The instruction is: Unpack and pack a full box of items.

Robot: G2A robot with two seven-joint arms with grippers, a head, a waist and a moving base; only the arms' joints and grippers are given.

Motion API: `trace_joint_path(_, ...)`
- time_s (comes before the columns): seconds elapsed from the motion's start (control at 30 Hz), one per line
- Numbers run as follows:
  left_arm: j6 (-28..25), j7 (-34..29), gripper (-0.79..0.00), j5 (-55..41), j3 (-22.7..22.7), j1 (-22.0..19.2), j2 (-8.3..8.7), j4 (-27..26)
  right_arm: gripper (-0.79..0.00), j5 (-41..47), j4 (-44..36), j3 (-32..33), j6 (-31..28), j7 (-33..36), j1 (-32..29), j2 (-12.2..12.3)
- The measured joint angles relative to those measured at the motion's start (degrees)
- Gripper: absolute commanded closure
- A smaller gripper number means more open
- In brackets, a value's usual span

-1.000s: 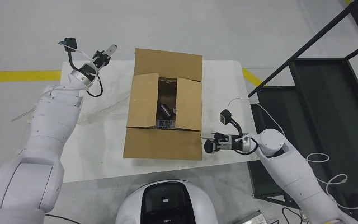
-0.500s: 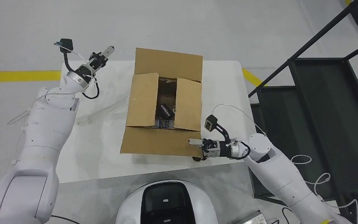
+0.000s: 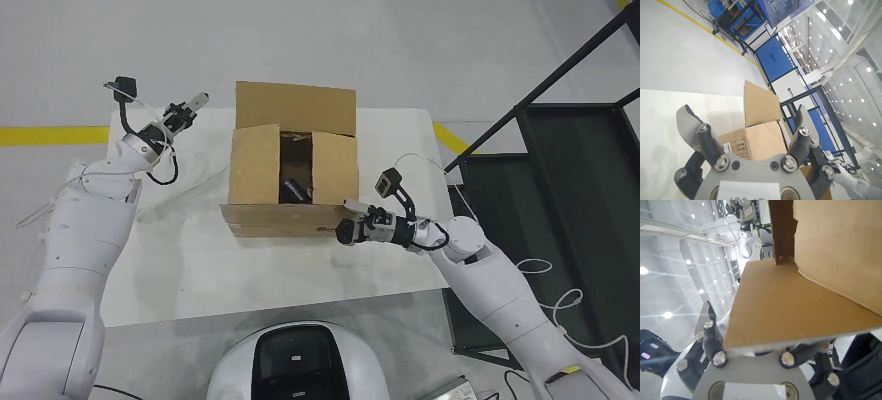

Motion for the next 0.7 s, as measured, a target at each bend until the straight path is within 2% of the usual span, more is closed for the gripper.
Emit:
trace_joint_path(0.17, -0.5, -3.1, -0.785, -2.5, 1.4, -1.9, -1.04, 3.4, -0.785, -7.1, -2.1, 0.6, -2.1, -6.3, 0.0, -0.1)
trace_joint_path(0.33, -1.2, -4.2, -0.785, -3.9, 3.6, -4.6, -2.64, 8.1, -0.785, -8.2, -3.8, 2.2, -2.8, -8.8, -0.8, -0.1)
trace_joint_path(0.53, -2.9, -3.1, -0.785, -4.1, 5.1, -7.4, -4.15, 13.0, -0.785, -8.2, -4.9, 4.7, -3.6, -9.7, -1.1, 0.0)
trace_joint_path(0.7, -3.8, 0.2, -0.785, -1.7, 6.4, -9.5, -5.11, 16.8, -0.785, -13.9, -5.9, 4.8, -3.2, -14.1, 0.4, -0.2)
